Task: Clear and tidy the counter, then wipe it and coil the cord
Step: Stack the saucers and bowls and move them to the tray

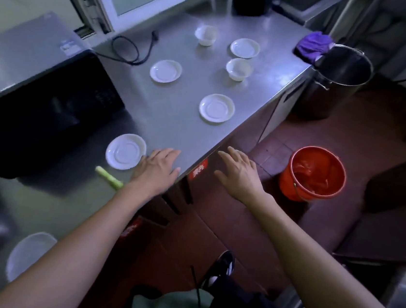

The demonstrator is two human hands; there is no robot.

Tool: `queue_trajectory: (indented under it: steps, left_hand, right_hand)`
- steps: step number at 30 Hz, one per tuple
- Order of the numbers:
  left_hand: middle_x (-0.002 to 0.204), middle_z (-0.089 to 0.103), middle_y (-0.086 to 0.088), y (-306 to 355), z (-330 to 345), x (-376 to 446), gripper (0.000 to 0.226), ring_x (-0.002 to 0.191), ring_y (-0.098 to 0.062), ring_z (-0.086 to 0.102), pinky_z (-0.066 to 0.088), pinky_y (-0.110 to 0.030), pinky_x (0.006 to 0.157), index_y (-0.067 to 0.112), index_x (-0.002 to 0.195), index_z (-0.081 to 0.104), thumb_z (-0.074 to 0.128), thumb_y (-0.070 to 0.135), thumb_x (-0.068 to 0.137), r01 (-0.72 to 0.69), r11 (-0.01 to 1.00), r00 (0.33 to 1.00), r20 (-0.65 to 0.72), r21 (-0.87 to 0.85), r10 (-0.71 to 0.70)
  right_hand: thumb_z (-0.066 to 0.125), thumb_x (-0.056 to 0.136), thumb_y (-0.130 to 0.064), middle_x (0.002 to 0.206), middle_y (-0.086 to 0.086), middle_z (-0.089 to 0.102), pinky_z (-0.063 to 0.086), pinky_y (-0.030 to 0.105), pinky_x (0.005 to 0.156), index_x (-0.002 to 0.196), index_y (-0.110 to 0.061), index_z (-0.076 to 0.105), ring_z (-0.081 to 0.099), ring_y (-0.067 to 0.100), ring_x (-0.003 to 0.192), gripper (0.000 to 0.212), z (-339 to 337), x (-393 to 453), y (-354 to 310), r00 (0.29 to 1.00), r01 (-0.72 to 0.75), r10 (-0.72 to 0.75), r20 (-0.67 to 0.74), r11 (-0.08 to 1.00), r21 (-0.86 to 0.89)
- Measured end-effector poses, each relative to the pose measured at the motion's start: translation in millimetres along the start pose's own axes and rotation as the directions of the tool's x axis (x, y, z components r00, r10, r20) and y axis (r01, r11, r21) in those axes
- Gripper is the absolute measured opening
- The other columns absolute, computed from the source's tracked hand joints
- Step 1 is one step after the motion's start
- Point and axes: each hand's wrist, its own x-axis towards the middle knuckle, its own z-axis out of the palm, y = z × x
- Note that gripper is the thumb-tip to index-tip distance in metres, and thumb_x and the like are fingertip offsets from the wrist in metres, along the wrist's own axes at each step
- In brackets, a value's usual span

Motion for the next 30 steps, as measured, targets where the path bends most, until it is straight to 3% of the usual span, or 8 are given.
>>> queue_trajectory:
  steps: [15,24,30]
  left_hand:
    - [0.151,0.043,0.003,168.6,6.3,116.3,0.054,0.138,-0.021,0.04,0.038,-0.043,0.108,0.025,0.149,0.04,0.05,0.041,0.099,-0.289,0.957,0.955,0.067,0.014,0.288]
    - [0.148,0.048,0.001,185.2,16.3,193.7,0.053,0.134,-0.023,0.044,0.04,-0.043,0.107,0.021,0.148,0.043,0.051,0.038,0.098,-0.344,0.938,0.934,0.088,-0.042,0.346]
    - [0.146,0.049,0.002,165.5,14.0,262.4,0.051,0.133,-0.022,0.043,0.039,-0.042,0.104,0.024,0.146,0.045,0.051,0.039,0.098,-0.253,0.96,0.962,0.072,-0.117,0.262]
  right_hand:
    - [0.067,0.09,-0.042,0.16,0.007,0.029,0.027,0.05,0.115,0.151,-0.026,0.036,0.024,0.029,0.148,0.07,-71.3,-23.6,151.9,0.963,-0.266,0.266,-0.035,0.964,0.02]
    - [0.066,0.091,-0.042,0.162,0.003,0.026,0.027,0.048,0.115,0.151,-0.028,0.033,0.021,0.025,0.149,0.07,-79.7,24.9,188.6,0.951,-0.309,0.309,0.01,0.951,-0.017]
    - [0.062,0.093,-0.042,0.164,0.005,0.021,0.024,0.048,0.118,0.153,-0.029,0.03,0.018,0.026,0.151,0.069,-91.7,110.2,201.9,0.963,-0.23,0.247,0.111,0.963,-0.14]
